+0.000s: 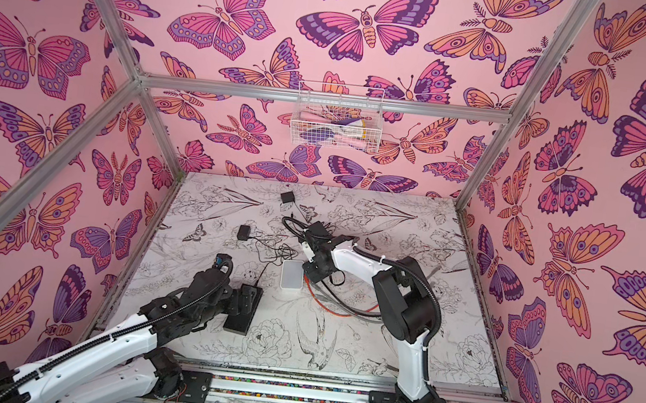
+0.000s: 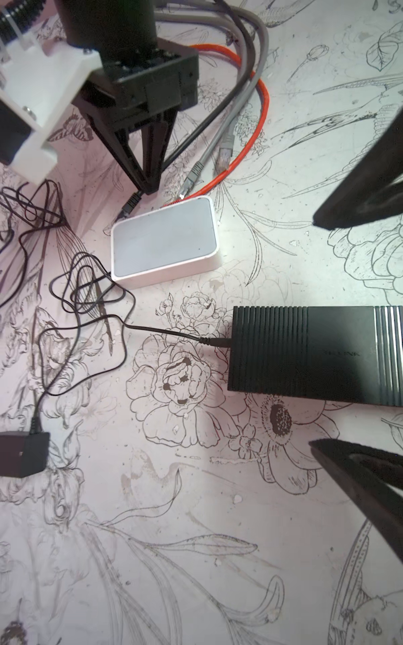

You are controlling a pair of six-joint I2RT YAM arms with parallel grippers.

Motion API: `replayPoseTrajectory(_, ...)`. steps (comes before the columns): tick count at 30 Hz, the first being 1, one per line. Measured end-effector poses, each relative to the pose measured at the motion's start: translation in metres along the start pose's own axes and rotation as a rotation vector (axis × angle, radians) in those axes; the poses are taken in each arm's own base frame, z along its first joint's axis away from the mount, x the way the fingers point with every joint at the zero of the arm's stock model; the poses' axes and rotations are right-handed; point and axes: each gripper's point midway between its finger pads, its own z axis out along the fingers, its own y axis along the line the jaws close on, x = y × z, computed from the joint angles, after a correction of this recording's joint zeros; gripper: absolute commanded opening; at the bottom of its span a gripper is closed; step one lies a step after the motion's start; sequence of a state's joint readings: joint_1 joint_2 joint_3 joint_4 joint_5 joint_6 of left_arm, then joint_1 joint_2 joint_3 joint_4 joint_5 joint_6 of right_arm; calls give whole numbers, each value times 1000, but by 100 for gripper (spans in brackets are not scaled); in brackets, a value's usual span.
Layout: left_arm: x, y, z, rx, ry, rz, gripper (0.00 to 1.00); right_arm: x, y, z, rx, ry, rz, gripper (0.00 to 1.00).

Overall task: Insert the plug into the switch port
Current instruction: 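Lift the black ethernet plug with the right gripper toward the left gripper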

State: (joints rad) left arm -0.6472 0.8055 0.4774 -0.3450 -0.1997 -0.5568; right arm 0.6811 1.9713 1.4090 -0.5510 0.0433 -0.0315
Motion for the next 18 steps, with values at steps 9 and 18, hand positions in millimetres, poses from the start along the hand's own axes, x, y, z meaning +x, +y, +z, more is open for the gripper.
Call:
replayPoseTrajectory(9,-47,-56,-48,304,-148,6,67,-17,1,-174,144,-495,-122,2)
replayPoseTrajectory(18,-77,-122,-91,712,-338,72,64,41,52,-230,-152,-800,-186,1)
